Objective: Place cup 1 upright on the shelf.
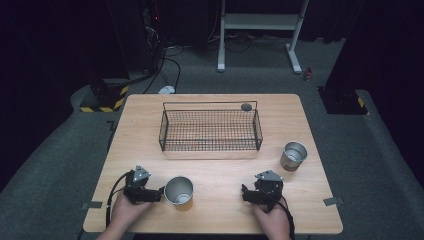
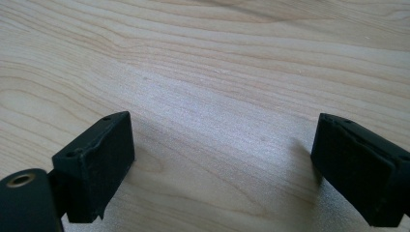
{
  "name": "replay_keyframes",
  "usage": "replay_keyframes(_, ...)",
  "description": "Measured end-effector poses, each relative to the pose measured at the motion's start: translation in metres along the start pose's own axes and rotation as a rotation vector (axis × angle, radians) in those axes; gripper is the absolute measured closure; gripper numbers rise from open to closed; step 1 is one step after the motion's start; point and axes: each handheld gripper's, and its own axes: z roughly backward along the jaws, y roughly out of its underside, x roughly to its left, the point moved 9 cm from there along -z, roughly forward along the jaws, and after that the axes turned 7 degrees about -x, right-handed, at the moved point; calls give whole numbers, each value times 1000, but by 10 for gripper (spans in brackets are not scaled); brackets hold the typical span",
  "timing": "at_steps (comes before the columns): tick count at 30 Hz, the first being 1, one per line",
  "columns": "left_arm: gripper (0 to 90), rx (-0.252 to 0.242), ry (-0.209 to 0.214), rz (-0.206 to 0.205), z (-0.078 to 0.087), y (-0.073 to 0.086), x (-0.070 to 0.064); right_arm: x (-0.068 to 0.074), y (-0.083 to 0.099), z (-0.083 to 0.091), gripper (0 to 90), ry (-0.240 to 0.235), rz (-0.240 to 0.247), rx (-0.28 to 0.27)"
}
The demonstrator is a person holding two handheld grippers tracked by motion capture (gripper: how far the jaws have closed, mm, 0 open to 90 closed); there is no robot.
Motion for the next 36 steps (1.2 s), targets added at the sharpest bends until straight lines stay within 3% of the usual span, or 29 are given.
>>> replay_keyframes(6, 34, 12, 22, -17, 2, 1, 1, 0, 0, 0, 82, 0, 4, -1)
replay_keyframes(9, 19, 12, 13, -21, 2, 0, 2, 0, 0, 0, 82, -1, 4, -1)
replay_keyframes(26, 10, -133, 59, 10, 30, -27, 2, 0, 0, 1, 83, -2, 1, -2)
replay_keyframes(36, 10, -197, 59, -8, 46, -37, 4, 1, 1, 1, 83, -2, 2, -3)
